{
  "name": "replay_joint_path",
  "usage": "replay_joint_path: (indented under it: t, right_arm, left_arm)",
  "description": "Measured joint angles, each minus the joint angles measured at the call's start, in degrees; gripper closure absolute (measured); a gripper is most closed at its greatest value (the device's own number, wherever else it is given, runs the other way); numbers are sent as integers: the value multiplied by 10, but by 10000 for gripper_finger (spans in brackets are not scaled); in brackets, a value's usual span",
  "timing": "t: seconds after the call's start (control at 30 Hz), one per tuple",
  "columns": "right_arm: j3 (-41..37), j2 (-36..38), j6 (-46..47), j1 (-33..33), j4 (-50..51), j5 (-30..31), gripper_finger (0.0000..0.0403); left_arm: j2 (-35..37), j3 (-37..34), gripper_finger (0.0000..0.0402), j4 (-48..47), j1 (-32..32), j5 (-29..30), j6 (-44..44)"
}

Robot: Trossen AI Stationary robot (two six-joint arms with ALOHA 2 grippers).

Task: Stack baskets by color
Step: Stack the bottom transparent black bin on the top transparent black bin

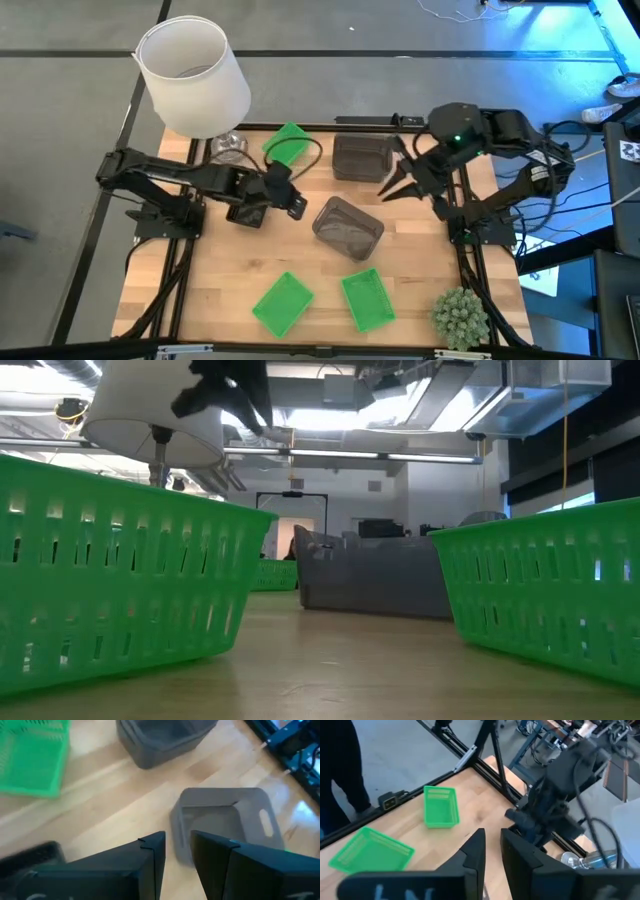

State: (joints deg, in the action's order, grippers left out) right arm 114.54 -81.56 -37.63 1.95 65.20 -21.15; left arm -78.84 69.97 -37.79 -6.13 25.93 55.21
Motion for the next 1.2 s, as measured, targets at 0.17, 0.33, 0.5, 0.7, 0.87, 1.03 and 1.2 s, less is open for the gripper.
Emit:
replay_joint_path:
  t: [0.17, 0.33, 0.5, 0.7, 0.87, 1.03, 1.2]
  right_arm:
    - [0, 17, 3, 15, 30, -1, 342]
    - [0, 27, 3, 29, 65, -2, 342]
    - [0, 31, 14, 35, 74, -5, 342]
    - [0, 30, 14, 35, 76, -15, 342]
    - [0, 30, 14, 35, 76, -15, 342]
    - [0, 30, 14, 35, 79, -15, 342]
    - [0, 30, 14, 35, 80, -15, 342]
  left_arm:
    - [-45, 1, 319, 17, 0, -59, 44]
    - [-87, 0, 319, 34, 0, -93, 54]
    - [-121, 0, 319, 69, 0, -92, 43]
    - [-159, 0, 319, 114, 2, -73, 2]
    - [-188, 0, 319, 129, 3, -46, -19]
    - [-203, 1, 319, 151, 5, -23, -46]
    - [-213, 1, 319, 152, 14, -18, -49]
